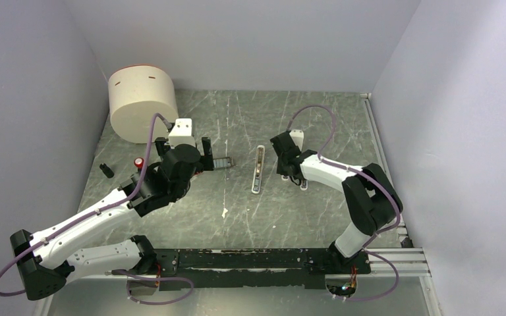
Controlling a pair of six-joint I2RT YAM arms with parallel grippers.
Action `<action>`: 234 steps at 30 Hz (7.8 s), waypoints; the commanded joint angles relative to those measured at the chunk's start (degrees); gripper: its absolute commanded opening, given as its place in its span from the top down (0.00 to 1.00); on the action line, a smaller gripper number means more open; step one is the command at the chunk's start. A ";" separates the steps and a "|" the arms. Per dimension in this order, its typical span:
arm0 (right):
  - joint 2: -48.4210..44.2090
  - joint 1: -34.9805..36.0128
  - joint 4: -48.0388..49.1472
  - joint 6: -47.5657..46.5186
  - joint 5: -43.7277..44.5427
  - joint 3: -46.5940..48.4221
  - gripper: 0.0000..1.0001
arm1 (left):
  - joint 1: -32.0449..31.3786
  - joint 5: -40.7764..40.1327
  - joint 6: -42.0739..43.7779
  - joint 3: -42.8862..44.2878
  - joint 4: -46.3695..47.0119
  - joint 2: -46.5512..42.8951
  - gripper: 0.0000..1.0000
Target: Load the staples into the stapler
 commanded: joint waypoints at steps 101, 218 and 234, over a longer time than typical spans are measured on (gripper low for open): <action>25.64 14.57 -11.73 -11.68 -13.57 37.35 0.72 | 0.22 -4.50 -3.93 -3.05 0.04 -7.29 0.05; 22.65 22.31 -24.01 -24.60 -20.85 32.09 0.67 | 0.22 -5.65 -4.54 -2.93 -0.66 -8.37 0.05; 22.15 22.33 -21.03 -8.33 -8.70 31.51 0.58 | 0.19 -5.44 -4.59 -3.19 -0.65 -8.48 0.05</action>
